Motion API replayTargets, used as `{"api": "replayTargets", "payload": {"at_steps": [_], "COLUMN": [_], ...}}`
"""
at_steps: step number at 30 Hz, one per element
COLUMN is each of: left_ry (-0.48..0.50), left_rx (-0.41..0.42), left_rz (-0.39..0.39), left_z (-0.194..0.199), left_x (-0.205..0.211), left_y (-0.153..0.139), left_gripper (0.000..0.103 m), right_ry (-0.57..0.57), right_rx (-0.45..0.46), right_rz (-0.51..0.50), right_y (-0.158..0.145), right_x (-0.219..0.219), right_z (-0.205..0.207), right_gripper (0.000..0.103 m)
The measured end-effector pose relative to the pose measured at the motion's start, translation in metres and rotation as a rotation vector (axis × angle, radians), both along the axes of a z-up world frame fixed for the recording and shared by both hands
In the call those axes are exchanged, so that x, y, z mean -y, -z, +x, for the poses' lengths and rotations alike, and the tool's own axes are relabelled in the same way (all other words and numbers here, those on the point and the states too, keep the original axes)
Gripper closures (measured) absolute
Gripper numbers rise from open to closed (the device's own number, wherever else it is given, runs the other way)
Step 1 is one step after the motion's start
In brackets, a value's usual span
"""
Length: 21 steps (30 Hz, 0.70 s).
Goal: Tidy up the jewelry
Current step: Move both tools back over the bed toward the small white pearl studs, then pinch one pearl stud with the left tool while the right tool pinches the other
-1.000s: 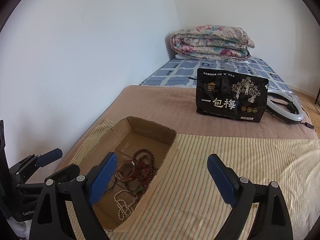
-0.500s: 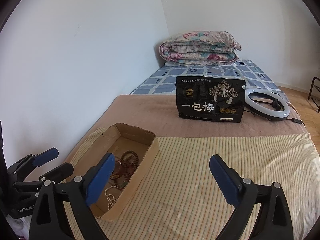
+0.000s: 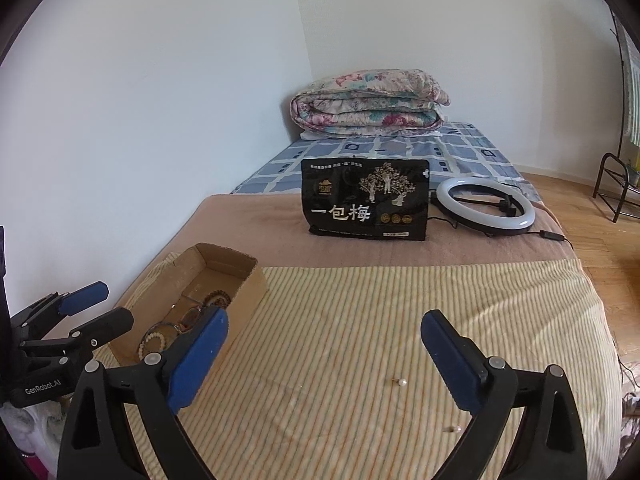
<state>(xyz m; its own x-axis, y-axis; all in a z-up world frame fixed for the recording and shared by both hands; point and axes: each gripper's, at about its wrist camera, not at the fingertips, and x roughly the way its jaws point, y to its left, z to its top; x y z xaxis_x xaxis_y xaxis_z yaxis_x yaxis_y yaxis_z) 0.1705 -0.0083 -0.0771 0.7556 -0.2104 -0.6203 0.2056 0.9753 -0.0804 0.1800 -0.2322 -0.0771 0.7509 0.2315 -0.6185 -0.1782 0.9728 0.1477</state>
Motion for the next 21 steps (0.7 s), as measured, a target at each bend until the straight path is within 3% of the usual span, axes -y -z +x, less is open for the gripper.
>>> {"api": "replayTargets", "payload": {"at_steps": [12, 21], "left_ry": [0.074, 0.14], "left_rx": [-0.048, -0.086], "left_rz": [-0.017, -0.024], "left_z": [0.006, 0.02], "left_x": [0.049, 0.086], "left_y": [0.022, 0.042], "left_gripper": [0.027, 0.027], "right_ry": [0.112, 0.176], "right_rx": [-0.033, -0.091], "right_rz": [-0.046, -0.047], "right_y": [0.015, 0.045], "right_x": [0.079, 0.124], "right_z": [-0.025, -0.036], "right_gripper": [0.005, 0.005]}}
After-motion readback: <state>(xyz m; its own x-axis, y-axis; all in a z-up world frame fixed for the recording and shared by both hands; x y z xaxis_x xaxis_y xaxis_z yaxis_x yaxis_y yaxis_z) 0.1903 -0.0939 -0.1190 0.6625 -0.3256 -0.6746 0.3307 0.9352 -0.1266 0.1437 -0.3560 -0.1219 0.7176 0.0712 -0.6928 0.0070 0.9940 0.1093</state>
